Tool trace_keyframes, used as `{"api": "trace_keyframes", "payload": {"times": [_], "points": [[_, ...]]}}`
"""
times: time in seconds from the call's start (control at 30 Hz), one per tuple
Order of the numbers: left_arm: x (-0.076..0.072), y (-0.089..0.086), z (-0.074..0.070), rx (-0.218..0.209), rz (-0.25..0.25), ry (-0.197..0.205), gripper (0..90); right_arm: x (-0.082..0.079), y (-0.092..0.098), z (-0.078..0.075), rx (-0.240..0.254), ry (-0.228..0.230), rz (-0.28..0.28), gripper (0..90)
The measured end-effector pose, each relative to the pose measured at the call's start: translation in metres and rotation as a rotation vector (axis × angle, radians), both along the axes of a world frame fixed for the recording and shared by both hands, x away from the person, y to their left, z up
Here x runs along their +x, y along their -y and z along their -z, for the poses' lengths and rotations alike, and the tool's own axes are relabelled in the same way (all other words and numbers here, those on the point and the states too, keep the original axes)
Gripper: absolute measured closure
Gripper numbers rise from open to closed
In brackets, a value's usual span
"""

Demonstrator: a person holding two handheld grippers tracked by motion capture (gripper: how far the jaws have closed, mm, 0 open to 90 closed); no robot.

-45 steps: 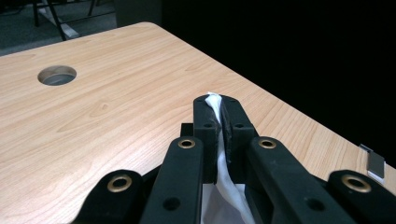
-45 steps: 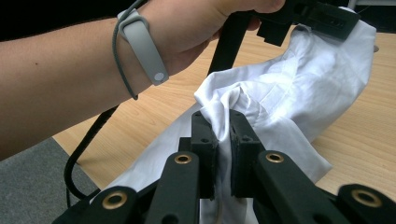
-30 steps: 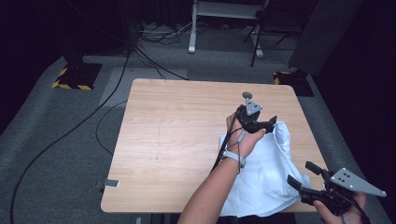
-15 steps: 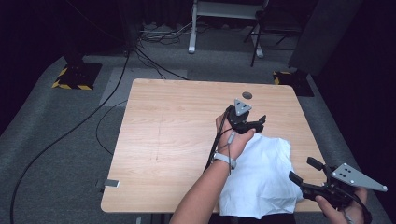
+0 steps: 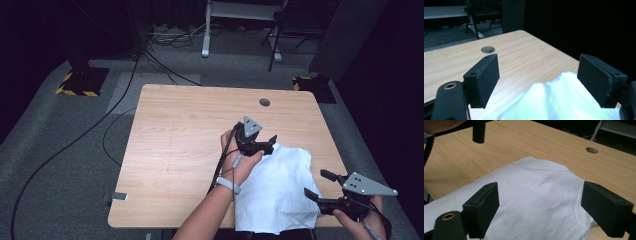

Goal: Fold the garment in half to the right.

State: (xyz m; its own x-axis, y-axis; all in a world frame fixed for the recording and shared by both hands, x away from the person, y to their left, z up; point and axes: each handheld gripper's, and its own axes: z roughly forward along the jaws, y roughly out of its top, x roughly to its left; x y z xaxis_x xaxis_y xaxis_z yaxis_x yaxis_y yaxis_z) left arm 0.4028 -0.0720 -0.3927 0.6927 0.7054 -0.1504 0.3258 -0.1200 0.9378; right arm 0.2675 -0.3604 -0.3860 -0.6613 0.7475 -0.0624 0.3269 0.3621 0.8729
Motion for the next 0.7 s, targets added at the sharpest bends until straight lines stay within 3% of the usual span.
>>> {"api": "trace_keyframes", "payload": {"times": [0.17, 0.6, 0.7], "points": [[-0.013, -0.010, 0.006, -0.007, -0.003, 0.009, 17.8, 0.005, 0.005, 0.002, -0.008, -0.005, -0.008, 14.9], [-0.051, -0.015, 0.020, 0.066, 0.053, 0.045, 17.5, 0.014, 0.010, 0.008, -0.026, -0.029, -0.077, 12.7], [-0.056, -0.014, 0.025, 0.059, 0.063, 0.045, 17.5, 0.014, 0.011, 0.008, -0.022, -0.027, -0.077, 12.7]]}}
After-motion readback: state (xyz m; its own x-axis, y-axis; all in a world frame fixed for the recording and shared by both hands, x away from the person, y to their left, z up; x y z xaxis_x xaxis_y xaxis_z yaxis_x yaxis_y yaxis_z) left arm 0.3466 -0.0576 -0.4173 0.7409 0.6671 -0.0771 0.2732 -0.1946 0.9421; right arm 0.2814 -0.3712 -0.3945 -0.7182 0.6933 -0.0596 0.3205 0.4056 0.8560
